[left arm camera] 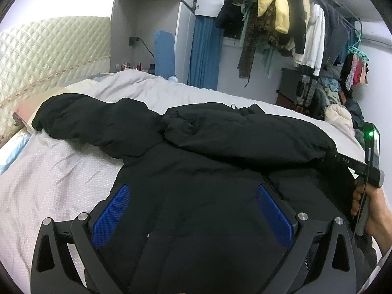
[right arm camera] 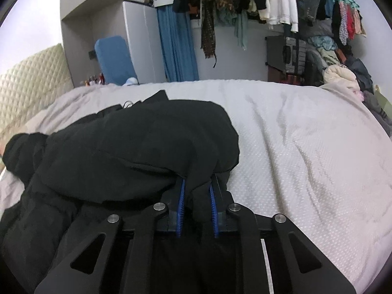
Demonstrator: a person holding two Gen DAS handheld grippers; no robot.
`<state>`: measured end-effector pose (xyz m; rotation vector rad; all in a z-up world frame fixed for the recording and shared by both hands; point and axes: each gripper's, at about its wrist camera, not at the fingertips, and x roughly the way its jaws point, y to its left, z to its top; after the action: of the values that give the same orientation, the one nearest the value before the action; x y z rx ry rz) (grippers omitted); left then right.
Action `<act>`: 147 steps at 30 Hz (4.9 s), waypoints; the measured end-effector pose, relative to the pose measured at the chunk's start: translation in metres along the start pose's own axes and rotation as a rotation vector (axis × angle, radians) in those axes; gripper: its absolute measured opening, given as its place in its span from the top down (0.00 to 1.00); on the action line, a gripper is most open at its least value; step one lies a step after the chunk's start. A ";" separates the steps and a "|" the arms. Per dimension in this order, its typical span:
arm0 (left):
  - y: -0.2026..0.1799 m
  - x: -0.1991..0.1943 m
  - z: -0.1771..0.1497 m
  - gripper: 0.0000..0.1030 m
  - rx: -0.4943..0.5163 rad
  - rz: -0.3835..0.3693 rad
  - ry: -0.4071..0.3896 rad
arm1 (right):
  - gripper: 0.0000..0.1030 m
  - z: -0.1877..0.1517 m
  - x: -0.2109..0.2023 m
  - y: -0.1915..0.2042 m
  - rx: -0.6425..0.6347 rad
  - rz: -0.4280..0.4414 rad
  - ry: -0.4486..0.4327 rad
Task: Fold large clothes
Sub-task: 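Release the sleeve with the right tool and smooth the folded side, then move the left tool to the other sleeve cuff and grasp it, then lift the sleeve with the left tool and fold it across the jacket body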
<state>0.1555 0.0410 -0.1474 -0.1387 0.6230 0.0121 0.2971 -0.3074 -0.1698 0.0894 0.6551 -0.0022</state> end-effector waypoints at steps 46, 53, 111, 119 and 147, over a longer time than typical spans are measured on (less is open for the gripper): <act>-0.006 -0.051 0.001 0.00 0.057 0.027 -0.132 | 0.26 0.005 -0.165 0.061 -0.049 0.095 -0.176; -0.007 -0.062 0.000 0.00 0.061 -0.006 -0.145 | 0.16 -0.019 -0.194 0.079 -0.077 0.125 -0.202; 0.463 0.180 0.083 0.06 -0.851 0.019 -0.063 | 0.00 -0.079 -0.177 0.123 -0.041 0.022 -0.027; 0.466 0.213 0.110 0.09 -0.699 0.114 -0.036 | 0.00 -0.068 -0.158 0.143 -0.059 -0.001 0.011; 0.354 0.047 0.172 0.93 -0.566 0.223 -0.221 | 0.00 -0.074 -0.215 0.119 -0.068 0.044 -0.109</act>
<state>0.2746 0.4130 -0.0815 -0.6066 0.3978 0.4170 0.0851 -0.1879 -0.0876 0.0381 0.5441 0.0569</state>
